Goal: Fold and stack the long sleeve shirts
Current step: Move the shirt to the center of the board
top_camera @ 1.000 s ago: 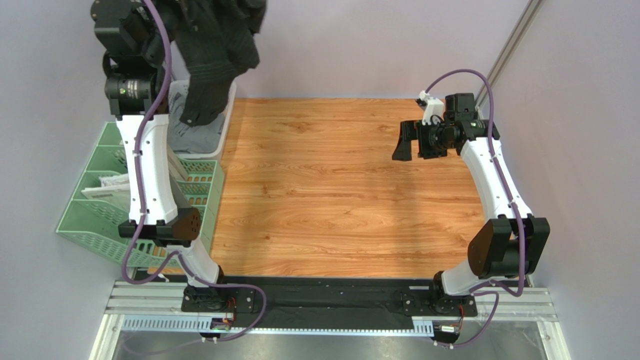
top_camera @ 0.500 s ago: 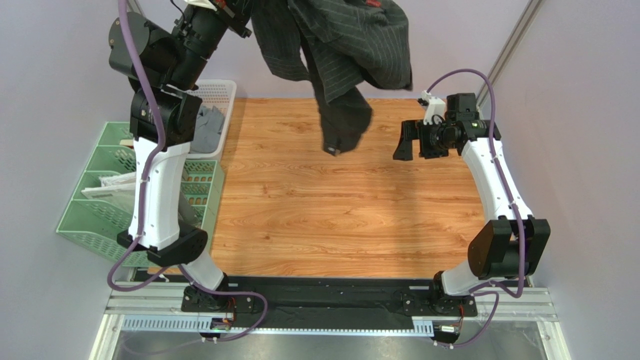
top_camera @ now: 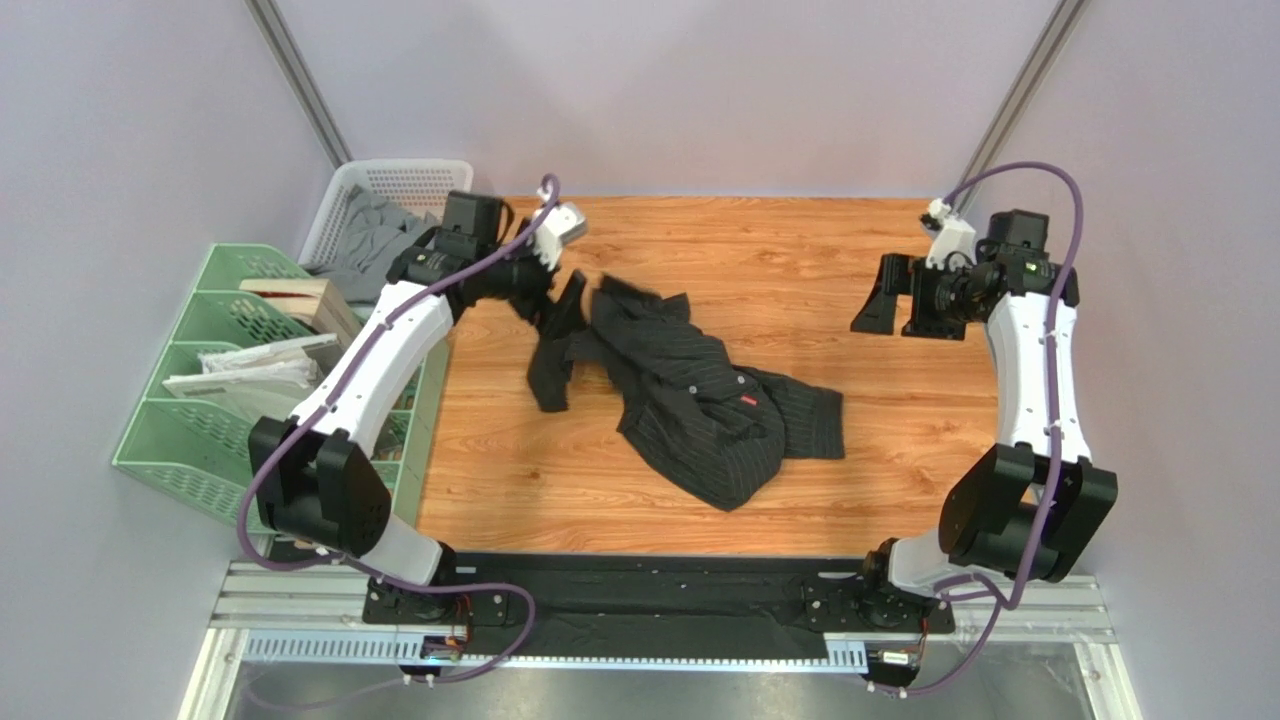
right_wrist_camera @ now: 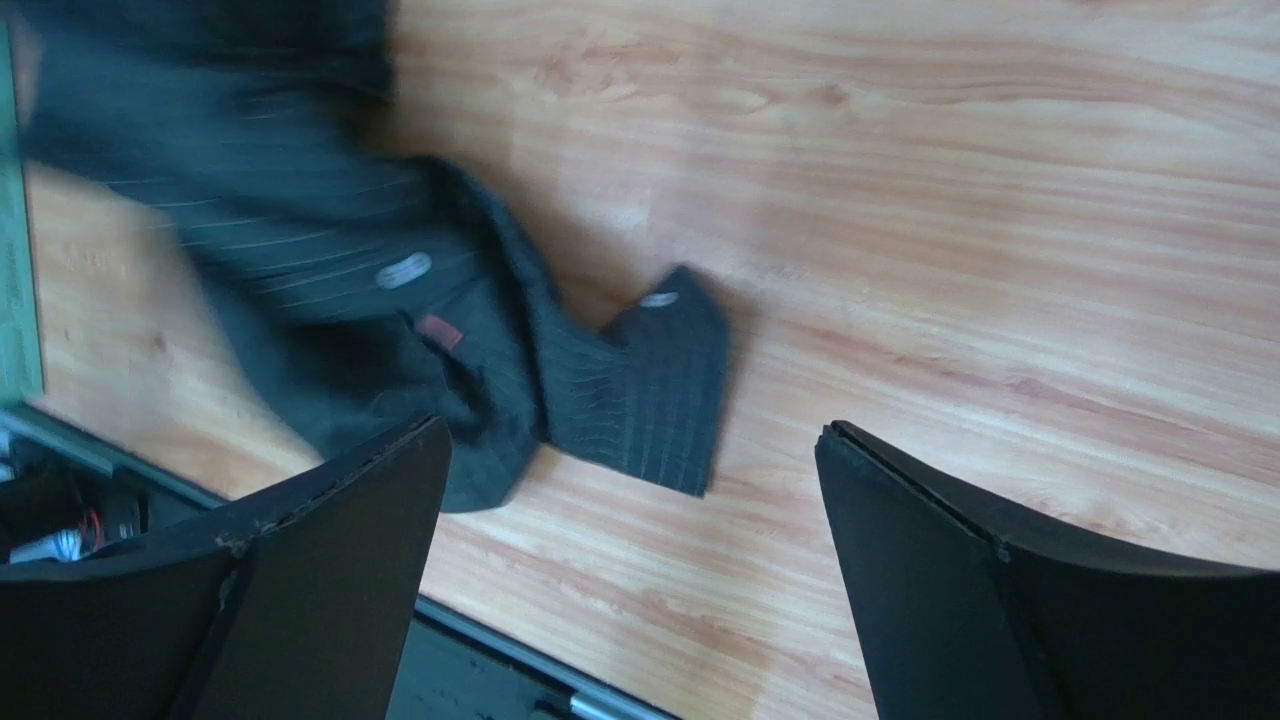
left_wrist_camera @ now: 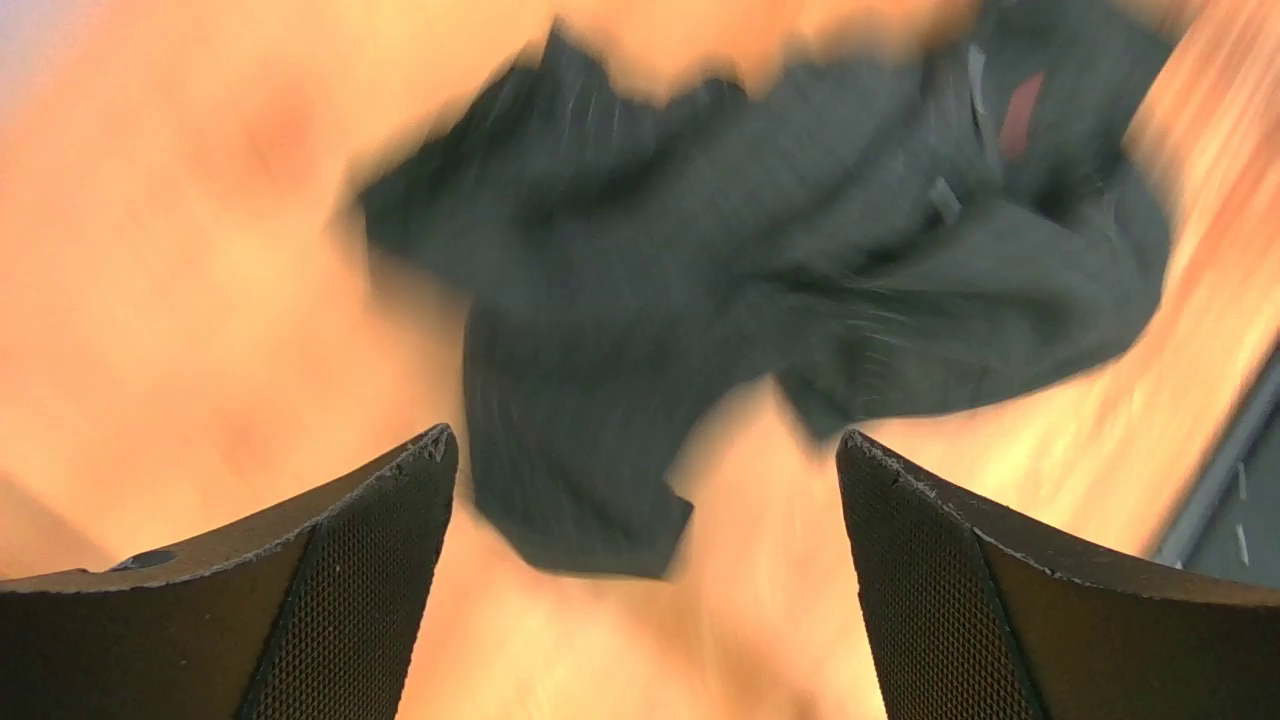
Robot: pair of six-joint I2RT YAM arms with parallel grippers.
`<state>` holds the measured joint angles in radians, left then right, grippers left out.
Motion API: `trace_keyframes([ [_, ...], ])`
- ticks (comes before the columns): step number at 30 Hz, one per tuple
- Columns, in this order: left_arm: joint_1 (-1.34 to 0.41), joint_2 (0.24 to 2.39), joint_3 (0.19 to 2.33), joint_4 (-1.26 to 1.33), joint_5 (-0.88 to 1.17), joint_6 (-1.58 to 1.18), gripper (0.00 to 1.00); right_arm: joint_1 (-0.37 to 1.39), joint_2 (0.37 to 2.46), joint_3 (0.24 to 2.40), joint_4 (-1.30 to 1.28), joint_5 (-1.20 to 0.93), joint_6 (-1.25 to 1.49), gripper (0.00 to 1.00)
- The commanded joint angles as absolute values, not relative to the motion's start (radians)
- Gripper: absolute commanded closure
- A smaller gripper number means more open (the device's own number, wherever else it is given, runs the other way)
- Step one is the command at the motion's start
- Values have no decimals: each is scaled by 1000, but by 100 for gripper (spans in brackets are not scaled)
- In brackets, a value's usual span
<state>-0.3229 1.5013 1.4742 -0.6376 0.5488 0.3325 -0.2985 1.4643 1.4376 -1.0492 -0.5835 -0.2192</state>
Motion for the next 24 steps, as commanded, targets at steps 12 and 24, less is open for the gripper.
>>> trace_keyframes([
  [12,-193,1718,1252,-750,437,459,1,200,1583,1333,-970,-534,-292,14],
  [24,-386,1686,1175,-646,453,590,1,290,1759,1302,-851,-411,-236,46],
])
